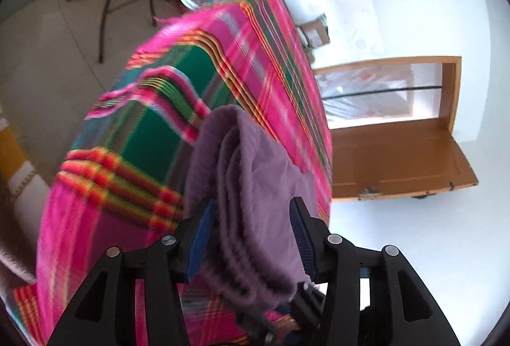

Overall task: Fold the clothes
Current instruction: 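Hold the folded bundle raised with the left gripper beside the right gripper, then hold the folded bundle raised with the left gripper while the right gripper holds the waistband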

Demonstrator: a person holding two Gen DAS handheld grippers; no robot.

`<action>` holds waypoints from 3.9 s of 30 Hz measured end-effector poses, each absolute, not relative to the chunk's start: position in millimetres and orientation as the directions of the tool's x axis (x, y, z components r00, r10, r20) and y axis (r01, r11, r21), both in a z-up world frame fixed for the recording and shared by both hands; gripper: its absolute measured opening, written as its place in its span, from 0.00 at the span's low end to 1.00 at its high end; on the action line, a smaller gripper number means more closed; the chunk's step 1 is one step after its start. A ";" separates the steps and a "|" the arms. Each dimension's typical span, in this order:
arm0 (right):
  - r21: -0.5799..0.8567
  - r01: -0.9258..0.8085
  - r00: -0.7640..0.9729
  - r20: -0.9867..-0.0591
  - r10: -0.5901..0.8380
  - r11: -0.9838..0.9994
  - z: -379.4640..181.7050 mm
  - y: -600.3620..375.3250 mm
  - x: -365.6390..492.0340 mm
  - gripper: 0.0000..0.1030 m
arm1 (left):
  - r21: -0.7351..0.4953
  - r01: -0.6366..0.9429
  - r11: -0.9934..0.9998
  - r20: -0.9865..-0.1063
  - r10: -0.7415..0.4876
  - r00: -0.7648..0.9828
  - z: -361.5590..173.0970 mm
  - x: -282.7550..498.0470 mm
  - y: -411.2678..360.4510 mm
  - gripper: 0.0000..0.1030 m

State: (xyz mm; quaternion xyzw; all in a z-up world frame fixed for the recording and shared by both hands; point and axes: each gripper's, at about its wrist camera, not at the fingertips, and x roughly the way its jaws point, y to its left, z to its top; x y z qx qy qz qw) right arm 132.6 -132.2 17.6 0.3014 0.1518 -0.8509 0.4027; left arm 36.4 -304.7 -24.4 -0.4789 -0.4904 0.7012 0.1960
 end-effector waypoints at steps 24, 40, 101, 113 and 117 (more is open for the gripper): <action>0.062 0.753 -0.521 -0.552 -0.651 -0.655 35.5 -100.2 129.7 0.14 | -0.851 0.239 -0.467 -0.519 0.680 -0.518 1.2 41.7 -324.6 0.49; 0.069 0.758 -0.508 -0.561 -0.653 -0.649 34.4 -98.1 132.6 0.15 | -0.938 0.251 -0.237 -0.337 0.787 -0.517 -44.0 42.6 -324.9 0.60; -0.022 0.798 -0.435 -0.714 -0.549 -0.603 -0.8 -168.8 125.8 0.13 | -0.852 0.194 -0.487 -0.521 0.744 -0.418 -47.5 22.8 -338.6 0.15; 0.014 0.790 -0.414 -0.726 -0.549 -0.614 -3.8 -168.2 118.4 0.13 | -0.829 0.198 -0.523 -0.554 0.722 -0.415 -40.5 18.2 -332.4 0.15; 0.036 0.786 -0.407 -0.721 -0.561 -0.617 -2.8 -163.8 117.0 0.14 | -0.804 0.203 -0.559 -0.588 0.699 -0.406 -34.7 17.7 -328.4 0.15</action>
